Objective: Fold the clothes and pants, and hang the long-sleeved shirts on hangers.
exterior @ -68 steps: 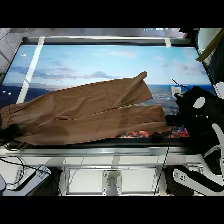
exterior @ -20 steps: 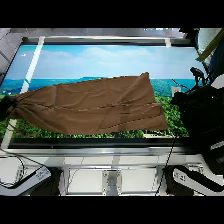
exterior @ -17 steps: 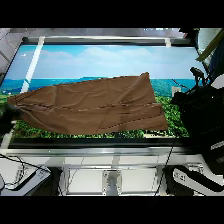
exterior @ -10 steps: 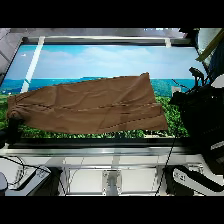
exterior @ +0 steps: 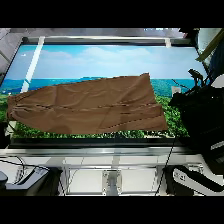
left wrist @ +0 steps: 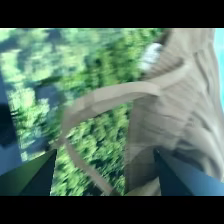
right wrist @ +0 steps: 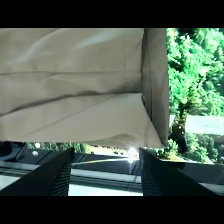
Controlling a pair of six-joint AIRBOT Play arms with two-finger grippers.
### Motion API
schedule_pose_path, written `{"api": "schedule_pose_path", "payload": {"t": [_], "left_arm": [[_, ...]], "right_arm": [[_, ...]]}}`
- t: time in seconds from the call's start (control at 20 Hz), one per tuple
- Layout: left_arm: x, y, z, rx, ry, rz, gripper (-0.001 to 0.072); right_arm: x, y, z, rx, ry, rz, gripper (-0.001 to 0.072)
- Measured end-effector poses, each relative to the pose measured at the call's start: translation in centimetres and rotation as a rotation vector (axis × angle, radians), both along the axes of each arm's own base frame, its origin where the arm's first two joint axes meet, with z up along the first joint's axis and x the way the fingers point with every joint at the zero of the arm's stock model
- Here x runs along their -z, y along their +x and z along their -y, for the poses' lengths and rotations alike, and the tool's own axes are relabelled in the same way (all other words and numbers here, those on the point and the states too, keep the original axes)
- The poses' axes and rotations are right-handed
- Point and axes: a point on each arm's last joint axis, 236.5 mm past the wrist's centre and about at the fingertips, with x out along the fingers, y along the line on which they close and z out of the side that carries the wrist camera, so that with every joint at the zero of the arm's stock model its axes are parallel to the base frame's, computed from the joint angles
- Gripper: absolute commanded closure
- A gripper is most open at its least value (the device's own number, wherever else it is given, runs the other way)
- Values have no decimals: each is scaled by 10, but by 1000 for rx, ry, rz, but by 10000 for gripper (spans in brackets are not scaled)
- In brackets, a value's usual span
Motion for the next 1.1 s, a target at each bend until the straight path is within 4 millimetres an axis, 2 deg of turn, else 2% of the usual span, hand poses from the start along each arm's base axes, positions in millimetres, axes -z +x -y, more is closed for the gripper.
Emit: {"api": "schedule_pose_path", "payload": {"t": [0.05,0.1,0.2,0.25,0.3,0.35,0.5,0.65,0.95,1.1], "left_arm": [[7,-4,2,4,-37,2,37],[14,-6,5,11,-78,11,147],[20,2,14,37,-147,65,163],[20,11,18,53,-175,114,262],[18,21,20,68,-191,162,429],[15,31,23,86,-201,209,447],[7,57,22,138,-192,291,446],[7,69,19,167,-201,307,400],[33,52,28,279,-225,131,402],[42,53,31,285,-250,110,401]], "right_arm": [[0,2,1,5,-1,6,264],[-1,4,1,10,-3,13,264],[-1,5,2,15,-3,20,264],[-1,6,2,18,-3,23,264],[-1,7,2,21,-2,24,264],[-1,7,2,27,0,24,264],[-2,8,0,39,6,24,264],[-2,7,-5,35,19,19,264],[-3,7,-16,11,25,18,264],[-3,10,-17,14,23,27,264]]}}
